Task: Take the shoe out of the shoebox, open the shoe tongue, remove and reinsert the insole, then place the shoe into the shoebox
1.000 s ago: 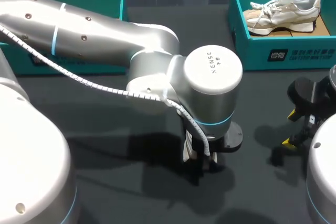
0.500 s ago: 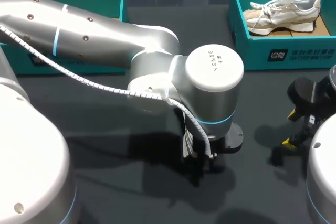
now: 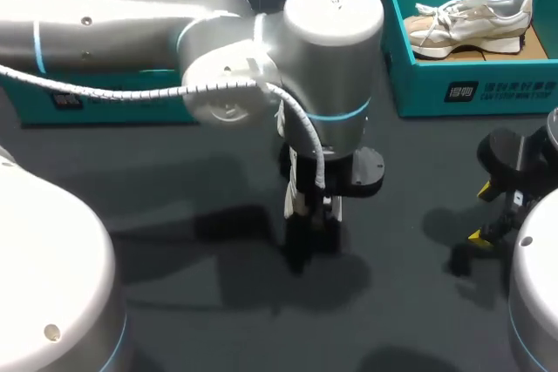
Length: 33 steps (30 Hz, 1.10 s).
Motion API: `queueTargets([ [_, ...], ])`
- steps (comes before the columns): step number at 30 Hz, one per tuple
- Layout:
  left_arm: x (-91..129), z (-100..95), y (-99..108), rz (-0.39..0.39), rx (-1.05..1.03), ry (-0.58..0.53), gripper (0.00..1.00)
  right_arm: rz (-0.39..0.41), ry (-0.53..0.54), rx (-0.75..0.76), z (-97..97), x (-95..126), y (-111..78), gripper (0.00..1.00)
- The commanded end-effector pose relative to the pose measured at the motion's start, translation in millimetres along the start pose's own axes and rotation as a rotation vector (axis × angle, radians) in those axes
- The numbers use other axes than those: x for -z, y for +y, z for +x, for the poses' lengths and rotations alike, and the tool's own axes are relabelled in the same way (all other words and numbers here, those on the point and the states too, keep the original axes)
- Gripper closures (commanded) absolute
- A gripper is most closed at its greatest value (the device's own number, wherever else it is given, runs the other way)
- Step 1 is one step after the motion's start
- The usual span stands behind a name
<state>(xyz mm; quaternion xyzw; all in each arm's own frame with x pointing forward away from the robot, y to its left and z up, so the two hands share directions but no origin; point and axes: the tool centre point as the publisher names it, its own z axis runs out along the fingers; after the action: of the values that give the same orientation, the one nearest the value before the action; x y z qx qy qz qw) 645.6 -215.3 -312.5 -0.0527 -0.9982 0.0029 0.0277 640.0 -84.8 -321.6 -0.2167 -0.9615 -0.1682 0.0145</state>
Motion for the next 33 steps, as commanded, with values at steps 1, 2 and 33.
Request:
queueTargets([
  [1, 72, -13.3, 40, 0.014, -0.012, 0.025, 1.0, 0.0, -0.002, 0.001, 1.3, 0, -1.0, 0.0],
  [2, 79, -16.8, 45, 0.015, -0.007, 0.021, 1.0, 0.0, -0.002, 0.001, 1.3, 0, -1.0, 0.0],
  [33, 194, -127.9, 231, 0.001, 0.075, 0.062, 1.0, 0.0, -0.002, 0.001, 1.3, 0, -1.0, 0.0],
])
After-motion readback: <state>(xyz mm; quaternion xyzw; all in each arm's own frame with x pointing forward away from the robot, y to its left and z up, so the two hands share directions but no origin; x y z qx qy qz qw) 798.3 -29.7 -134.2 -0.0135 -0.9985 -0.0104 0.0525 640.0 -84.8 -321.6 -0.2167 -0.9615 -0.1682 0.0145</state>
